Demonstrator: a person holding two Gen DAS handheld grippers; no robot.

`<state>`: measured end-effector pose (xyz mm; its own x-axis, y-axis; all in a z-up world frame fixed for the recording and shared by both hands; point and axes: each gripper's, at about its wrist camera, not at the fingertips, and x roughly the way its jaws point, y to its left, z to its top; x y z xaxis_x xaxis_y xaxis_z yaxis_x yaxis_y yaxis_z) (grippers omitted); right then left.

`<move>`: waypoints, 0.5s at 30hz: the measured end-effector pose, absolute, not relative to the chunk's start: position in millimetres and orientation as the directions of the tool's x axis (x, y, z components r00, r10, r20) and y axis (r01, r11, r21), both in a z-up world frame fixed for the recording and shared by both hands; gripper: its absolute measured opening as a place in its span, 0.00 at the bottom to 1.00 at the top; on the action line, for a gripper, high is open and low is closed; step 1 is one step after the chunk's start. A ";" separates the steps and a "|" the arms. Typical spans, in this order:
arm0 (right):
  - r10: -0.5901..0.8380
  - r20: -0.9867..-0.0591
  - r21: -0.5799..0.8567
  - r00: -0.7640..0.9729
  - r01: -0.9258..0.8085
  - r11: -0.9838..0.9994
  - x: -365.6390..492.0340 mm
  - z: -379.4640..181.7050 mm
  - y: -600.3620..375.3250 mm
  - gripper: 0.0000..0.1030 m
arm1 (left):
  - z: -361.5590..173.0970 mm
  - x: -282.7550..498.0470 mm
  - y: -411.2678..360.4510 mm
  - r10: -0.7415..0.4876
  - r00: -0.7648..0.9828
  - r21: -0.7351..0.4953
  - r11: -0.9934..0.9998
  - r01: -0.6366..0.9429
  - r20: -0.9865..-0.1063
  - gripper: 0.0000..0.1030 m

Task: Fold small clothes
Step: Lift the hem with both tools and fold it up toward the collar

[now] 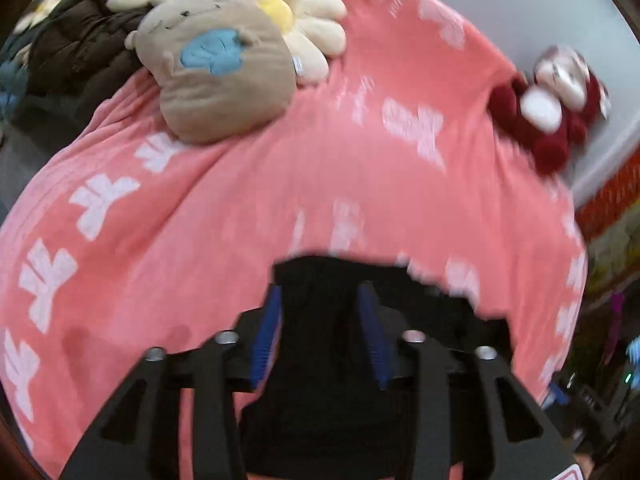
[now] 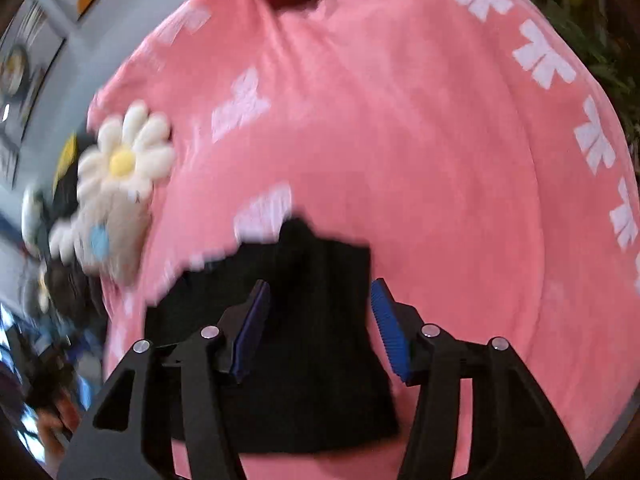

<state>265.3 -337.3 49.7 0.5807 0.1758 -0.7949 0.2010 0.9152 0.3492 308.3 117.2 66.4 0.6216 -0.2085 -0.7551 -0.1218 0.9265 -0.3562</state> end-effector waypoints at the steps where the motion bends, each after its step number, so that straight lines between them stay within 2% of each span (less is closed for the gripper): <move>1: 0.160 -0.812 0.303 0.561 0.171 0.937 261.9 41.5 -330.6 0.50 | 58.5 302.2 114.2 -0.198 0.611 -0.321 0.942 -0.098 -0.767 0.46; 4: 0.126 -0.849 0.213 0.513 0.116 0.970 264.4 23.3 -314.0 0.50 | 28.6 294.1 106.8 -0.191 0.559 -0.271 0.960 -0.063 -0.807 0.47; 10: 0.137 -0.840 0.241 0.525 0.135 0.961 309.5 13.5 -312.3 0.50 | -6.5 337.5 105.3 -0.295 0.509 -0.402 0.909 -0.111 -0.809 0.47; 14: 0.123 -0.862 0.245 0.491 0.192 0.950 355.6 -2.9 -320.8 0.61 | -18.2 369.8 93.6 -0.350 0.471 -0.425 0.903 -0.059 -0.810 0.47; 15: 0.158 -0.864 0.281 0.477 0.198 0.939 366.4 -11.5 -322.2 0.54 | -21.1 377.8 86.7 -0.360 0.450 -0.413 0.910 -0.022 -0.817 0.29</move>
